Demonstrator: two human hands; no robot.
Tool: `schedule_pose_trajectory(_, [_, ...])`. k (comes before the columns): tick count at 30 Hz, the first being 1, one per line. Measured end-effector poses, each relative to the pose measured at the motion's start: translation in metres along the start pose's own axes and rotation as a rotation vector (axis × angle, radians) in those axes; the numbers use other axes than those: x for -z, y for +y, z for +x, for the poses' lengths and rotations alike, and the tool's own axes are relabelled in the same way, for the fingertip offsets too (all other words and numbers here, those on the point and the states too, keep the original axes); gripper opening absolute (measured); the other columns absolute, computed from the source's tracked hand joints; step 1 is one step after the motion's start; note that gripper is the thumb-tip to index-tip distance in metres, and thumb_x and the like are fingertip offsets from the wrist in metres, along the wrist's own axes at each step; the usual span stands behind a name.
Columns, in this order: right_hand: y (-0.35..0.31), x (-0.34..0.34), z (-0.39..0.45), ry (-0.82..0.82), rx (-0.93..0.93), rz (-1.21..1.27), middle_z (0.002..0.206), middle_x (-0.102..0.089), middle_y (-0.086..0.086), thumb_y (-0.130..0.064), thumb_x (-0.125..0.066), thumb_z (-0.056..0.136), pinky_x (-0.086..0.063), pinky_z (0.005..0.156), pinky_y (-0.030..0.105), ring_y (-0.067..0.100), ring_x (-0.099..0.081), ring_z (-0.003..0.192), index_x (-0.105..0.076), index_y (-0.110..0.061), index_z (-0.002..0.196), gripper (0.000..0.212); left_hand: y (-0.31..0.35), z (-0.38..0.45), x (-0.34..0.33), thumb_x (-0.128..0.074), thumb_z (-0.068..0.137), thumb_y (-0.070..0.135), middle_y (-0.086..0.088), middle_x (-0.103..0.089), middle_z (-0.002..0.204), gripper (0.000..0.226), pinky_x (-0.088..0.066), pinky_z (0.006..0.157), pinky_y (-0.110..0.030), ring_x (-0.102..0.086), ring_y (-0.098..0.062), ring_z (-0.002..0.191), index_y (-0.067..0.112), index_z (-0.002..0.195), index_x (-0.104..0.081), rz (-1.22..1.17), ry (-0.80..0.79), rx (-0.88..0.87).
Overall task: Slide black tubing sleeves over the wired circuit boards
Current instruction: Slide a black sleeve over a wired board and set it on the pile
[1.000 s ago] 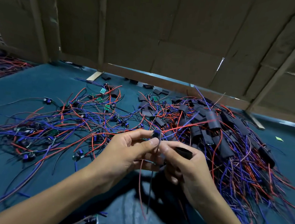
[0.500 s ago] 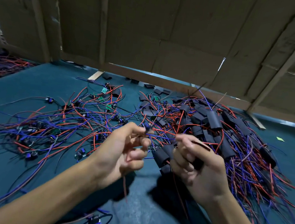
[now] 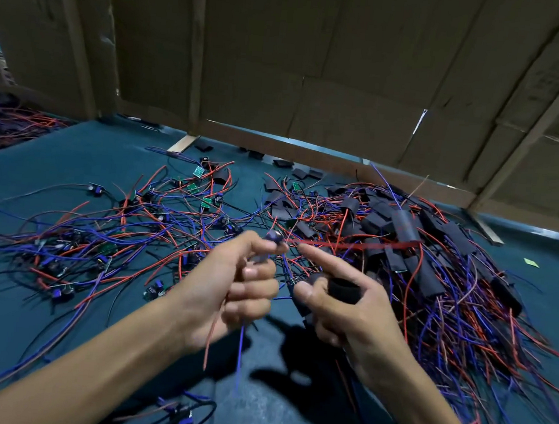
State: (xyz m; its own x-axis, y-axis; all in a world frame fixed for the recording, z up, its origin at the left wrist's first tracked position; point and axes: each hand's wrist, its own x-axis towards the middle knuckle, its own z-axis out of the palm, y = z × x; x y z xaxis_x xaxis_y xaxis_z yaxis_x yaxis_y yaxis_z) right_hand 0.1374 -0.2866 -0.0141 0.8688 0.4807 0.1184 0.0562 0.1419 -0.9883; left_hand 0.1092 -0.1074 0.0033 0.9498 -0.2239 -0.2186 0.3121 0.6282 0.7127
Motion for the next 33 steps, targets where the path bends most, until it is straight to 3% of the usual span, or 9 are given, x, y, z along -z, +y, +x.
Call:
schedule_pose_trajectory(6, [-0.003,-0.005,-0.002,0.148,0.049,0.101,0.052,-0.048,-0.006,-0.043,-0.078,0.077,-0.024,0.039,0.012,0.004,-0.027,0.038,-0.080,-0.016,0.096,0.033,-0.014,-0.002,0.001,-0.062,0.078,0.024,0.006,-0.024,0.058,0.016,-0.023,0.038,-0.009,-0.015,-0.007,0.039,0.022,0.090,-0.051,0.400,-0.143,0.091])
schedule_pose_trajectory(9, [-0.011,0.001,-0.001,0.166,-0.017,0.226,0.055,-0.046,-0.002,-0.048,-0.074,0.075,-0.022,0.037,0.013,0.007,-0.027,0.038,-0.075,-0.015,0.074,0.033,-0.016,0.003,0.003,-0.073,0.063,0.034,-0.003,-0.044,0.051,0.026,-0.044,0.039,-0.024,-0.038,-0.016,0.035,0.010,0.069,-0.067,0.432,-0.191,0.066])
schedule_pose_trajectory(11, [-0.012,0.002,-0.002,0.081,-0.117,0.250,0.055,-0.044,-0.001,-0.047,-0.072,0.081,-0.022,0.039,0.015,0.008,-0.026,0.039,-0.070,-0.015,0.071,0.033,-0.020,0.005,0.004,-0.078,0.067,0.055,-0.008,-0.064,0.062,0.040,-0.055,0.054,-0.031,-0.061,-0.022,0.052,0.015,0.065,-0.071,0.475,-0.190,-0.032])
schedule_pose_trajectory(14, [-0.009,-0.001,-0.003,-0.062,-0.206,0.183,0.054,-0.040,-0.002,-0.044,-0.069,0.083,-0.019,0.041,0.015,0.008,-0.021,0.040,-0.069,-0.013,0.072,0.033,-0.028,0.006,0.006,-0.058,0.080,0.079,-0.023,-0.069,0.086,0.058,-0.050,0.071,-0.030,-0.063,-0.019,0.080,0.022,0.073,-0.067,0.606,-0.123,-0.225])
schedule_pose_trajectory(18, [-0.011,0.006,-0.004,-0.110,-0.227,0.130,0.052,-0.035,-0.002,-0.040,-0.071,0.082,-0.019,0.039,0.014,0.007,-0.019,0.039,-0.072,-0.008,0.076,0.033,-0.031,0.007,0.000,-0.063,0.089,0.055,-0.004,-0.067,0.089,0.039,-0.052,0.070,-0.028,-0.061,-0.015,0.081,0.018,0.097,-0.075,0.479,-0.071,-0.405])
schedule_pose_trajectory(23, [-0.001,0.000,-0.006,-0.245,-0.299,-0.016,0.047,-0.035,-0.004,-0.038,-0.069,0.086,-0.018,0.039,0.013,0.006,-0.021,0.035,-0.077,-0.013,0.076,0.028,-0.026,0.004,-0.005,-0.067,0.088,0.031,-0.013,-0.074,0.097,0.031,-0.045,0.043,-0.021,-0.062,-0.016,0.064,0.011,0.109,-0.076,0.478,-0.096,-0.407])
schedule_pose_trajectory(28, [0.004,-0.006,-0.008,-0.233,-0.234,-0.152,0.046,-0.041,-0.002,-0.040,-0.077,0.083,-0.024,0.036,0.014,0.008,-0.030,0.031,-0.075,-0.005,0.080,0.035,-0.030,0.005,-0.004,-0.063,0.088,0.024,-0.021,-0.072,0.095,0.020,-0.051,0.051,-0.022,-0.060,-0.016,0.062,0.012,0.083,-0.078,0.418,-0.007,-0.532])
schedule_pose_trajectory(31, [-0.005,0.004,-0.007,-0.032,-0.030,-0.412,0.043,-0.046,-0.006,-0.046,-0.084,0.077,-0.027,0.038,0.015,0.004,-0.035,0.036,-0.072,-0.007,0.070,0.041,-0.017,0.005,-0.004,-0.057,0.094,0.028,-0.007,-0.050,0.067,0.026,-0.042,0.044,-0.022,-0.037,-0.011,0.051,0.013,0.098,-0.077,0.221,-0.001,-0.580])
schedule_pose_trajectory(33, [-0.006,0.013,-0.006,0.157,0.204,-0.685,0.041,-0.047,-0.002,-0.054,-0.084,0.073,-0.027,0.041,0.018,0.001,-0.034,0.042,-0.064,-0.010,0.056,0.051,-0.010,0.001,0.000,-0.051,0.102,0.038,-0.016,-0.024,0.067,0.030,-0.026,0.042,-0.021,-0.020,-0.013,0.051,0.024,0.112,-0.076,0.455,0.043,-0.646])
